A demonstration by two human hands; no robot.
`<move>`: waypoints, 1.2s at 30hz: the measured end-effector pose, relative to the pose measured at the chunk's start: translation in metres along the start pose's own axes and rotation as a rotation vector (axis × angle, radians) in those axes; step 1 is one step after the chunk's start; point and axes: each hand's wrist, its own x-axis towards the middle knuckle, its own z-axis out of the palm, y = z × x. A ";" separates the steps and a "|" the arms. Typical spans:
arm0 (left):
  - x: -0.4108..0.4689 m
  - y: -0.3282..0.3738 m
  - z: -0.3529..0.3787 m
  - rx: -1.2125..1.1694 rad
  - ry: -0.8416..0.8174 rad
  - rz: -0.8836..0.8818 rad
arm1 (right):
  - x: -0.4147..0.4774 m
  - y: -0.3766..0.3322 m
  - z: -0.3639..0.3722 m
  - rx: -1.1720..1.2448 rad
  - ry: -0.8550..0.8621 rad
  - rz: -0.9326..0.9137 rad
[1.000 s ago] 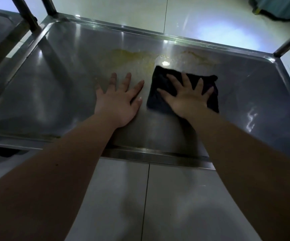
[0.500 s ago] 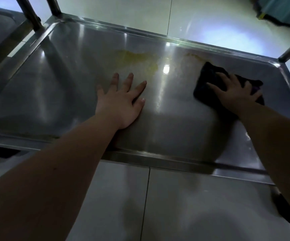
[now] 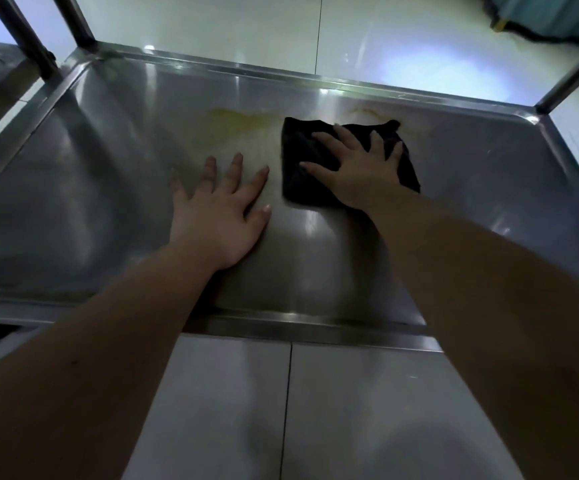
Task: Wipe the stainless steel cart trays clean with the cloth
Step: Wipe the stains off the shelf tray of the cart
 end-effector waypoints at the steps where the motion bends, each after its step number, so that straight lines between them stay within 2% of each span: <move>1: 0.000 -0.001 0.000 -0.006 -0.002 0.001 | -0.003 0.017 -0.002 -0.002 0.002 0.038; 6: 0.000 0.004 0.001 -0.003 -0.004 -0.007 | -0.038 0.113 -0.011 0.026 0.004 0.365; 9: -0.001 0.007 -0.001 0.026 -0.015 -0.007 | -0.041 0.106 -0.010 0.046 -0.004 0.441; 11: -0.001 0.009 -0.002 0.033 -0.031 -0.006 | -0.033 0.075 -0.007 0.026 0.012 0.381; 15: 0.002 0.007 -0.001 0.030 -0.048 -0.011 | -0.017 -0.003 0.004 -0.019 0.016 0.102; 17: 0.002 0.004 0.001 0.021 -0.041 -0.011 | -0.015 -0.022 0.006 -0.034 0.019 0.046; 21: 0.000 0.000 0.000 -0.005 -0.022 -0.001 | -0.021 0.008 0.001 -0.003 0.037 0.055; 25: -0.001 0.002 0.000 -0.013 -0.020 0.010 | -0.038 0.076 -0.007 0.015 0.032 0.304; 28: -0.001 0.006 0.002 0.009 -0.006 0.011 | -0.041 0.083 -0.006 0.020 0.031 0.394; 30: -0.001 0.007 0.002 0.022 -0.008 0.008 | -0.035 0.061 -0.003 0.027 0.042 0.379; 34: -0.001 0.009 -0.002 0.021 -0.027 -0.005 | -0.029 0.006 0.007 -0.033 0.042 0.180; 36: -0.001 0.009 -0.002 0.011 -0.037 -0.011 | -0.031 -0.005 0.007 -0.039 0.022 0.146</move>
